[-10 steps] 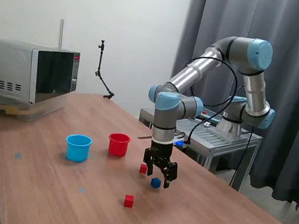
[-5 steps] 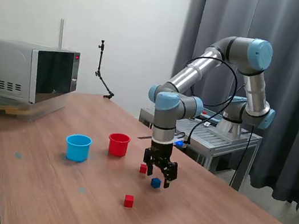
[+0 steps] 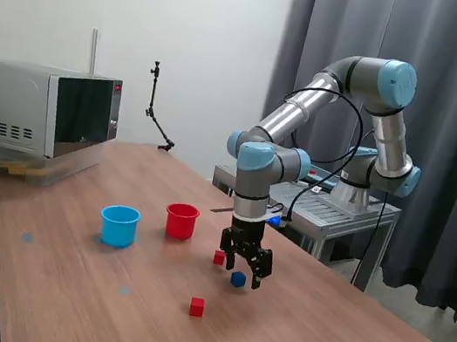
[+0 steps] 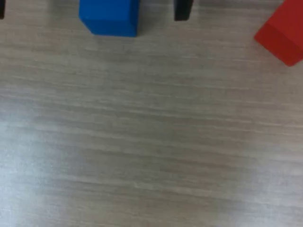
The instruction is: Place red objects in the red bin, and blue objects in the blue bin.
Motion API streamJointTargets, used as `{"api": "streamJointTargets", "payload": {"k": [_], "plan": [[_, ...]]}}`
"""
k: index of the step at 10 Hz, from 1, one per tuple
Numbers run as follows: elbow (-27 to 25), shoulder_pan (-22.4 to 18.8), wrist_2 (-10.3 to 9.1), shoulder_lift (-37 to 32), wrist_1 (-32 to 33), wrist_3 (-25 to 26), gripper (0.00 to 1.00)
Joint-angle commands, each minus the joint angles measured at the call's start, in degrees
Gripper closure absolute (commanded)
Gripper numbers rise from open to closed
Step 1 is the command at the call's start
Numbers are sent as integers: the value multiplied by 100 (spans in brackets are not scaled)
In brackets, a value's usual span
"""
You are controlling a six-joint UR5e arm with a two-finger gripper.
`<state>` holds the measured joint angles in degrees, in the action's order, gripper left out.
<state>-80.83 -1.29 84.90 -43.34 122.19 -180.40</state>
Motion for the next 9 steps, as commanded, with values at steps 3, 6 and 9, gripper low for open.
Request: {"api": "streamJointTargets", "payload": {"k": [3,6,9], "plan": [[-3,-3,0,1,-2,-4,0],[-3,-3,0,1,-2,-4,100],[-3,-21,0,1,-2,-4,100]]}}
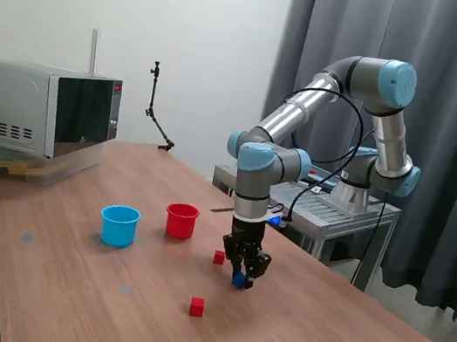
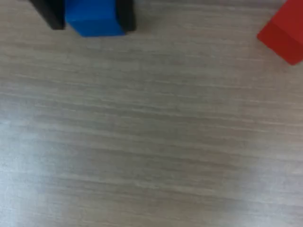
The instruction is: Place red objects in the red bin, and blue objects in the blue bin.
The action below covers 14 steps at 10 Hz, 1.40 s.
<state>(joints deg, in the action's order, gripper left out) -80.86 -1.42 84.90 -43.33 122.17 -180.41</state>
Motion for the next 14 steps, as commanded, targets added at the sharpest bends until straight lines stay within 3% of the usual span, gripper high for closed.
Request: {"api": "streamJointTargets", "payload": {"k": [1,6,8,11,14], "plan": [[0,-16,0,0,0,-3,100],[9,1,61,0,0,-3,100],[245,63,446,-52,-52,-3,100],[658,247,483,-167,-123,-11,100],[931,580,922,-281,-132,6,100]]}}
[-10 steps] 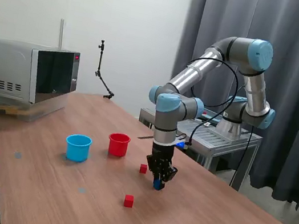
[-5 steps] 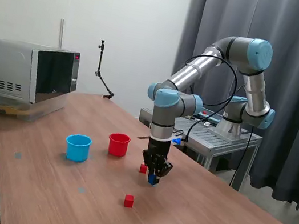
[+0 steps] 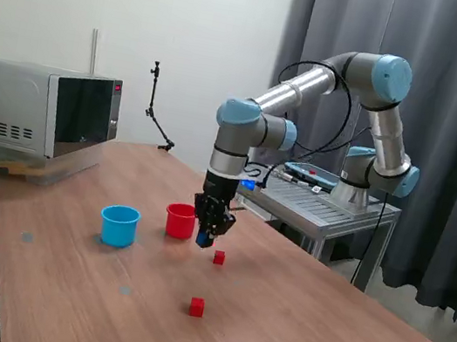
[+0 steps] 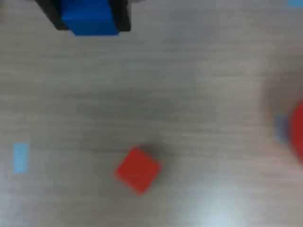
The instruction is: Place red objects in the red bin, and blue objects in the blue bin.
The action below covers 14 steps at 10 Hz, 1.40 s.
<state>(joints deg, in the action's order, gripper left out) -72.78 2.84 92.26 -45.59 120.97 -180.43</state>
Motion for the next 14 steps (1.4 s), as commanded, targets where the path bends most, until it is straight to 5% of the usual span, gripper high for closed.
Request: {"api": "streamJointTargets", "payload": {"k": [1,6,14], "plan": [[237,294,309,-98,-125,34,100],[790,778,345,-12,-205,-1,100],[1433,920,345,630,-231,-133,100]]}}
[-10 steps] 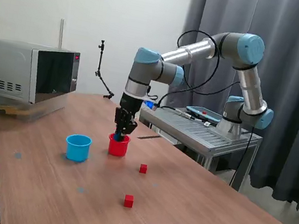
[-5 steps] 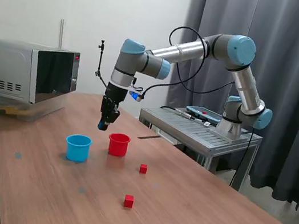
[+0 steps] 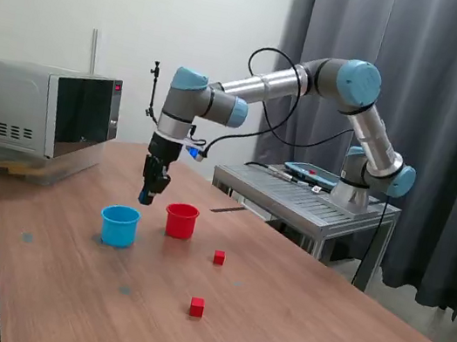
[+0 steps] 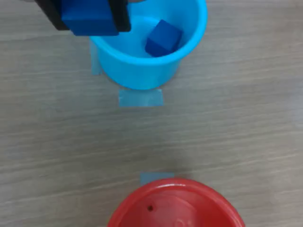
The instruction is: Place red objects in the red bin, and blue objects in the blue bin.
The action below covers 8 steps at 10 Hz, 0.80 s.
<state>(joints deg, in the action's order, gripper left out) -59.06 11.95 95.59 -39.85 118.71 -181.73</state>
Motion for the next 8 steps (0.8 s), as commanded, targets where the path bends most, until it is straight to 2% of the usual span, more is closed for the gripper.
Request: {"api": "streamJointTargets", "payload": {"k": [1,4,7,8], "plan": [[183,27,12,152,-6,-2,100],[614,36,30,521,-15,-2,100],[676,79,275,627,-15,41,100],[685,123,276,627,-15,59,100]]}}
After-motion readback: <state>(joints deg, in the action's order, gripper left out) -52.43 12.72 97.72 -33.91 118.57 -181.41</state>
